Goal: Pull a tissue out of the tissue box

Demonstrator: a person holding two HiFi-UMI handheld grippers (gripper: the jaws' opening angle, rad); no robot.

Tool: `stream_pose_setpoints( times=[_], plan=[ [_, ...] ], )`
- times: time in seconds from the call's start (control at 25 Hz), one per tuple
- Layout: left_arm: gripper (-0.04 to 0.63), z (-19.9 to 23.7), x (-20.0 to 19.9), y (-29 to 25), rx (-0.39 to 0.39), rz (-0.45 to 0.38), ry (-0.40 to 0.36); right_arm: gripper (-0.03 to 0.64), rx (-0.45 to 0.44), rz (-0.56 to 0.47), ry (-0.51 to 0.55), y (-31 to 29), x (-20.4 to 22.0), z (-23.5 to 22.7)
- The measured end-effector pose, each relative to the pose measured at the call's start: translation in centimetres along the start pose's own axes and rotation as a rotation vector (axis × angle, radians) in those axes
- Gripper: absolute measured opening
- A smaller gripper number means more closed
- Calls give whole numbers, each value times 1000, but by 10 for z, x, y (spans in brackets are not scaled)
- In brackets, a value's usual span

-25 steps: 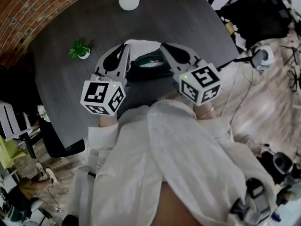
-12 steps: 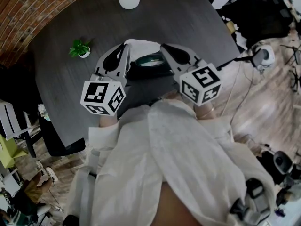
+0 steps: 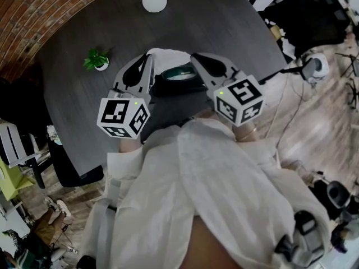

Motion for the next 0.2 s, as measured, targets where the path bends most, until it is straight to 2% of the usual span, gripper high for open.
stream_pose_setpoints(
  times=[0.2],
  plan=[
    [11,0,1,-1,1,0,2,3,6,6,10,-1,2,-2]
  ],
)
Point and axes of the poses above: the fingertips, and each gripper's own axes: y backward along the fingers, z to its left, x out of its underside, the point moved 5 cm from there along y, backward along the fingers, and after that the axes turned 5 degrees about z, right-handed, at the moved point
